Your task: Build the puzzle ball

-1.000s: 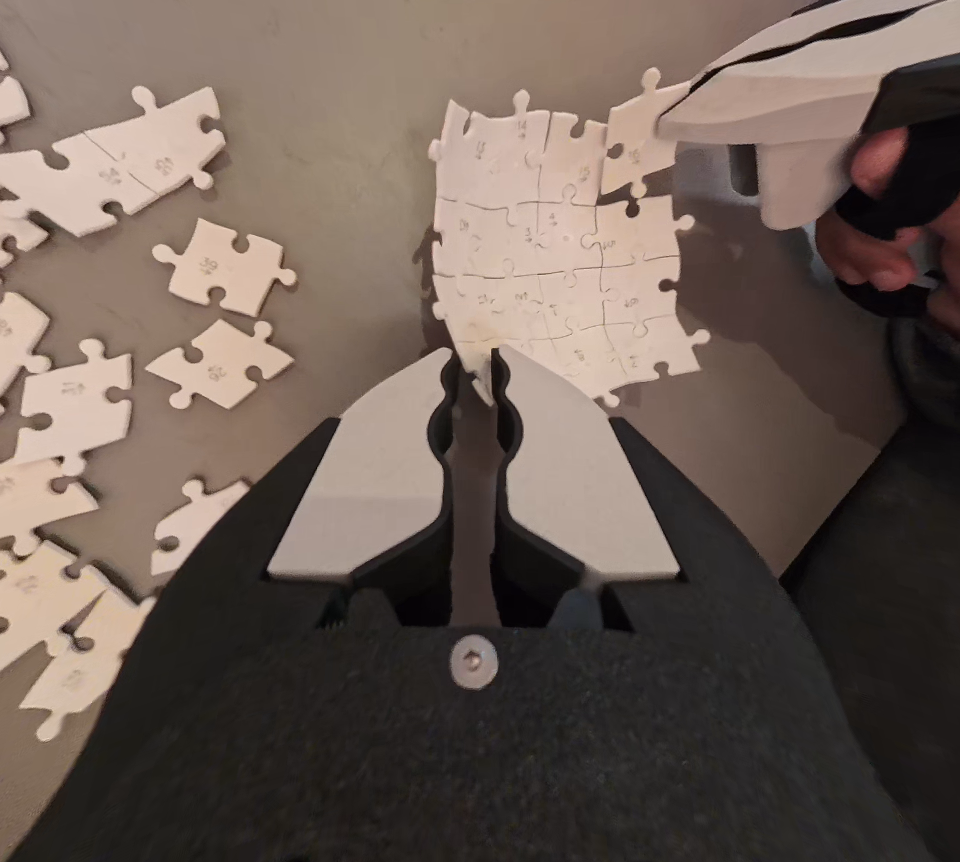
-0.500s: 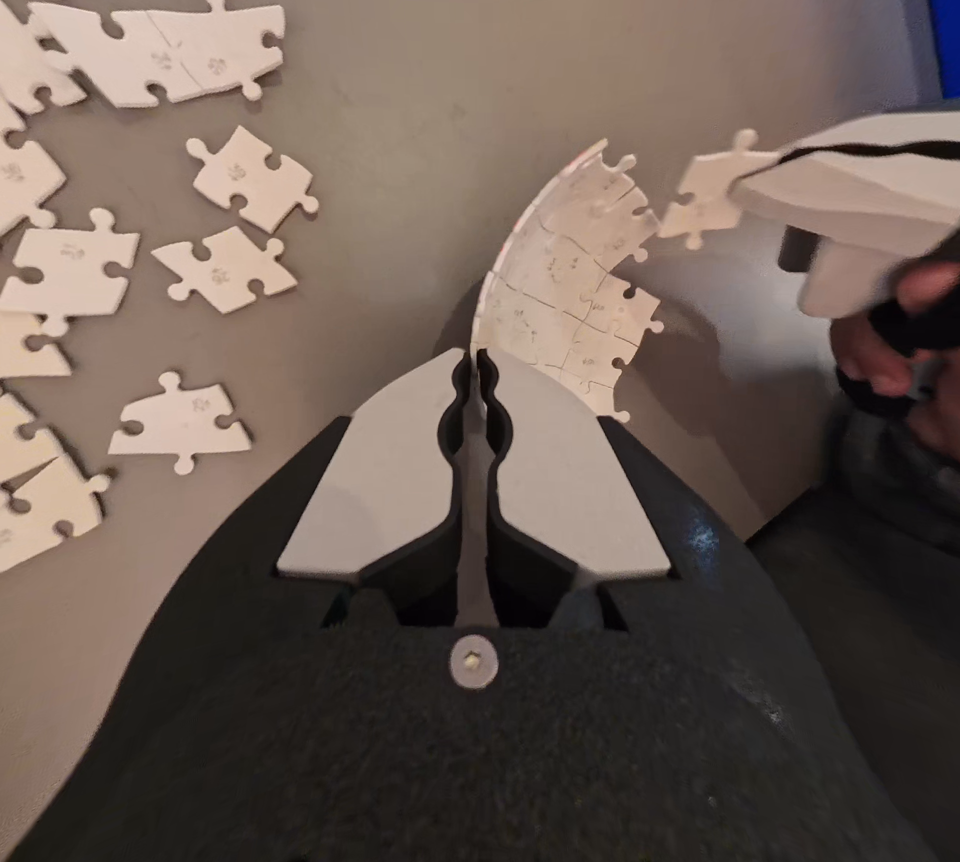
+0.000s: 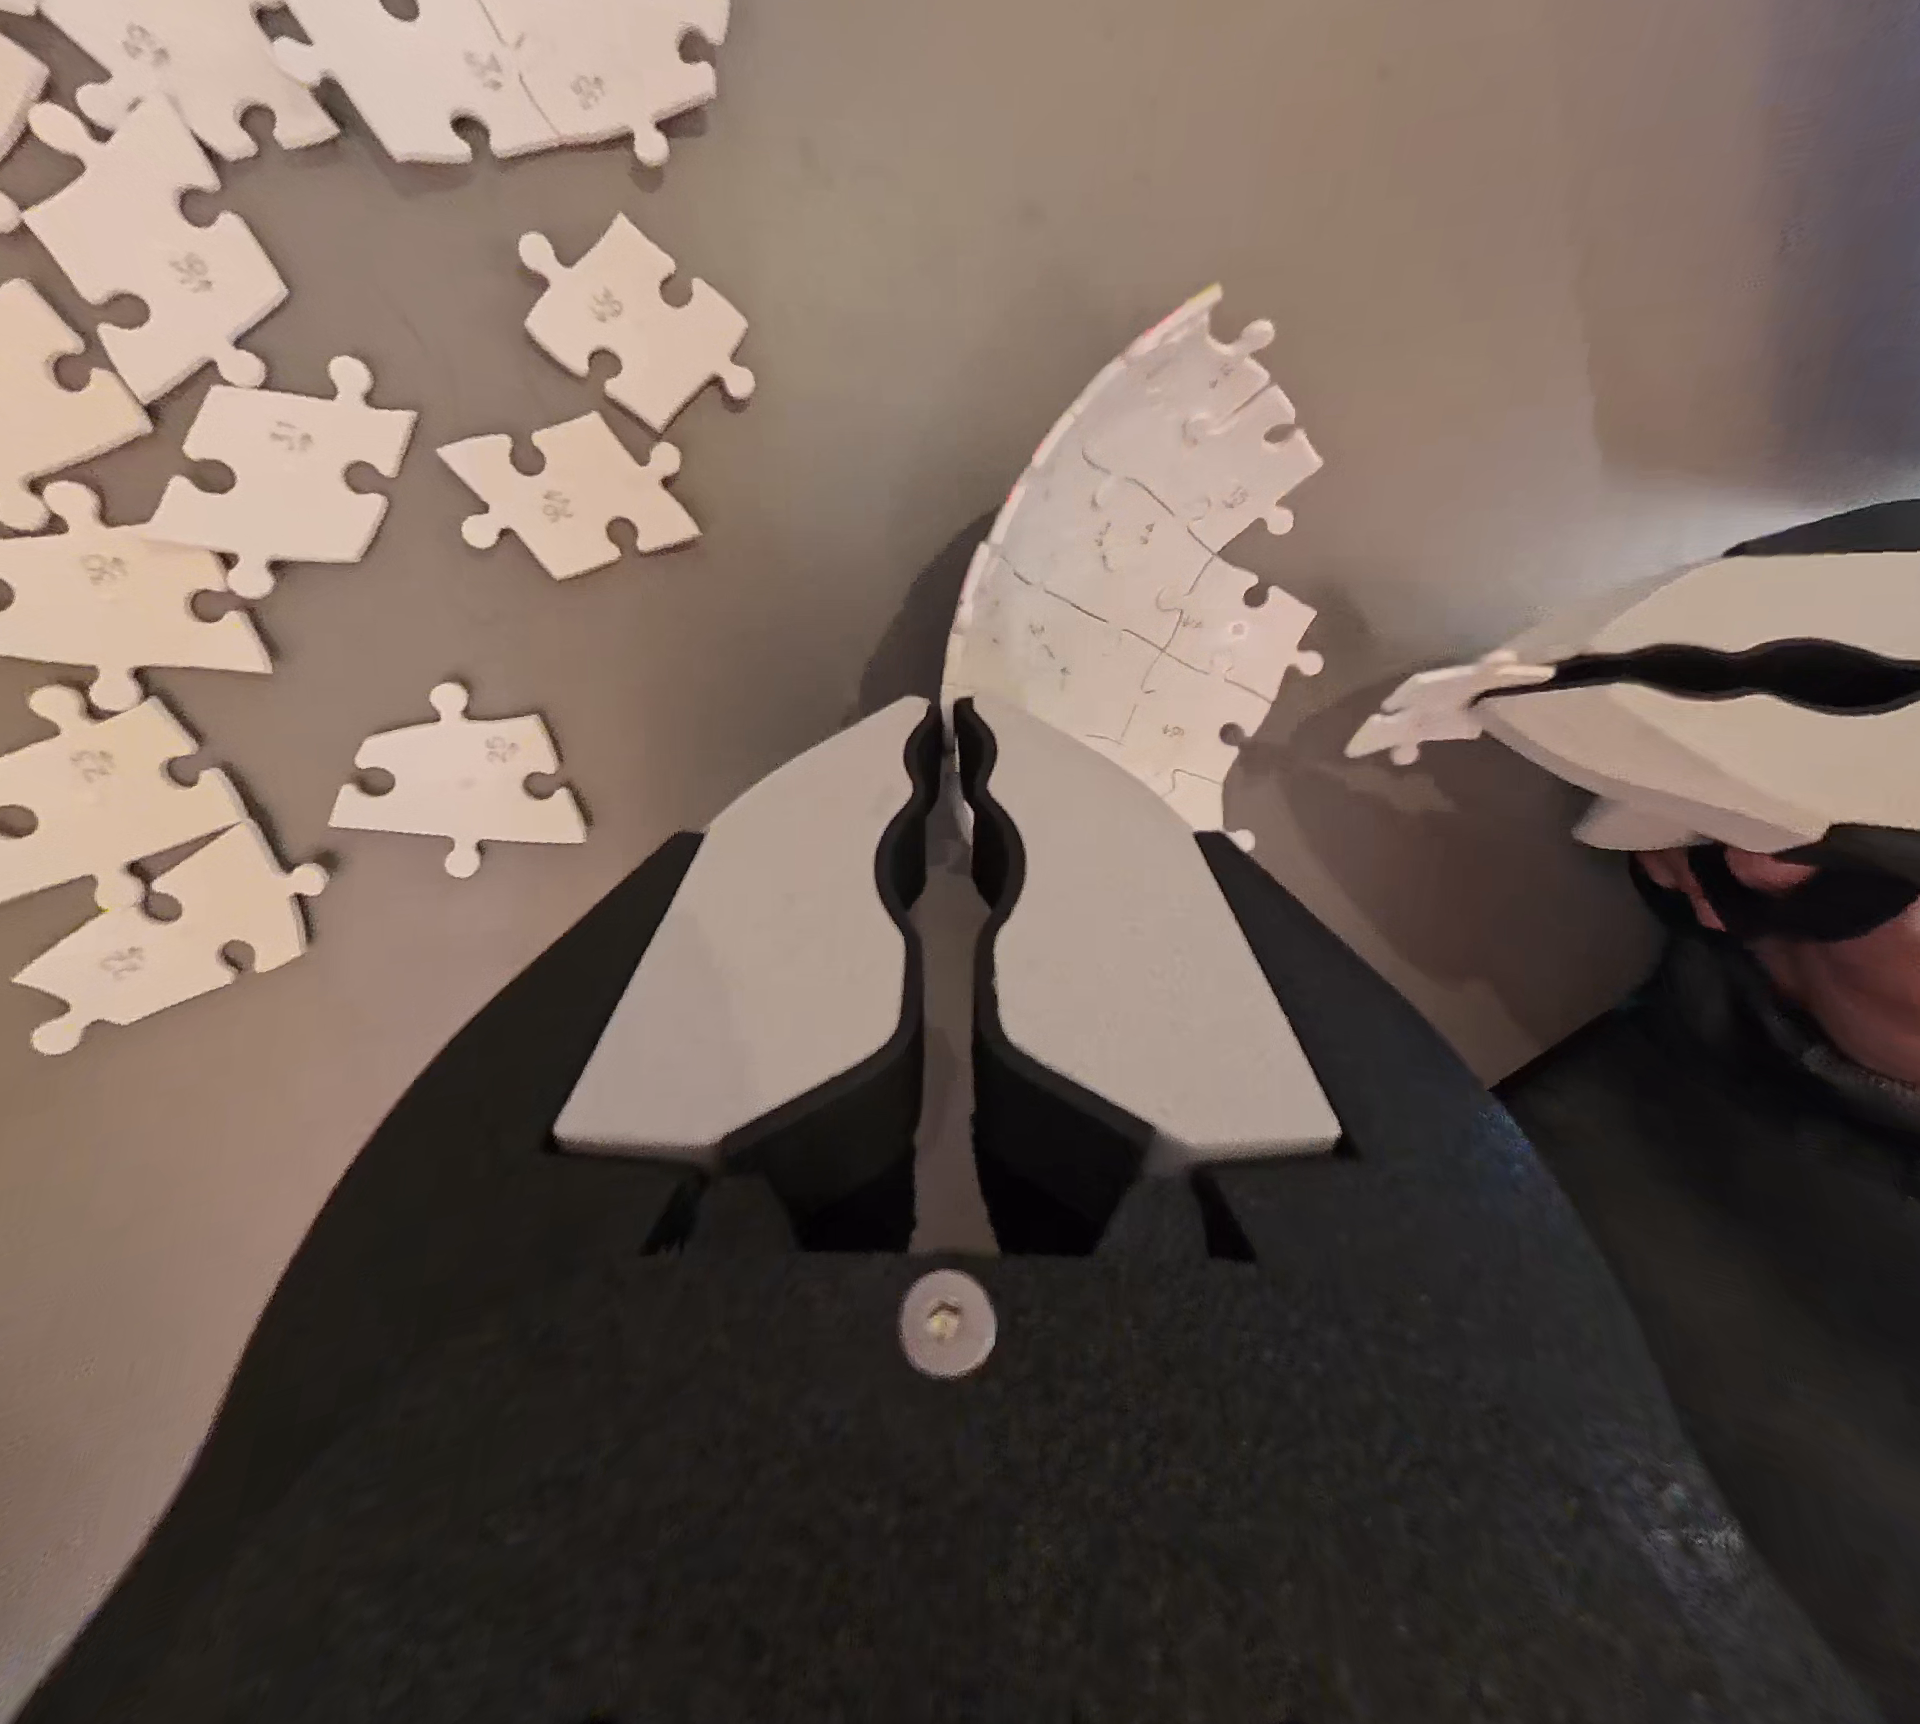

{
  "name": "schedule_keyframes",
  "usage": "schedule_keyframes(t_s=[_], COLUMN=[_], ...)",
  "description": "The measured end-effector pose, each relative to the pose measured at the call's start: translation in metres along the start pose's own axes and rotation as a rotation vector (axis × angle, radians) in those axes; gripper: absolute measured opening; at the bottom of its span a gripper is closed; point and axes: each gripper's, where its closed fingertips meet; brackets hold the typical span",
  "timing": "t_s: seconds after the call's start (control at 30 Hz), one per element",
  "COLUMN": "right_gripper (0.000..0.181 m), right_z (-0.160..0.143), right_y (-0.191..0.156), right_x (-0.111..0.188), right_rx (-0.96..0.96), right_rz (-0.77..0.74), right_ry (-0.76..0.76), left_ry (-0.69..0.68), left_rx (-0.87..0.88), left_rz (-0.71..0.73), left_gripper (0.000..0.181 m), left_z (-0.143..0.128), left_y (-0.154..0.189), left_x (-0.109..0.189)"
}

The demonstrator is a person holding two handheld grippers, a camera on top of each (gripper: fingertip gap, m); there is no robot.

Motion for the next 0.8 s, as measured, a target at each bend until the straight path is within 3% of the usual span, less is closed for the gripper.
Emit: schedule_keyframes(t_s=[0.2, 0.4, 0.53, 0.8], right_gripper=[0.002, 0.002, 0.002, 0.002], right_z=[-0.003, 0.005, 0.010, 0.015], right_y=[-0.005, 0.001, 0.008, 0.008], right_x=[-0.016, -0.015, -0.009, -0.006], right_rx=[0.027, 0.040, 0.033, 0.047], right_rz=[-0.003, -0.022, -0.043, -0.039], right_ry=[-0.032, -0.010, 0.012, 0.029], left_ry=[-0.013, -0.014, 0.035, 0.285], left_rx=[0.063, -0.038, -0.278, -0.939], left_rz=[-0.047, -0.078, -0.081, 0.005], left_gripper=[0.005, 0.027, 0.034, 0.034], left_z=[-0.014, -0.032, -0.039, -0.040], left_y=[-0.003, -0.003, -0.004, 0.019], left_x=[-0.004, 0.000, 0.016, 0.040])
Point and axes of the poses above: each gripper's, where its closed fingertips meet, x back along the fingers, z out of its top, y = z × x across the jaws, and after that the axes turned 4 degrees about x, right-handed
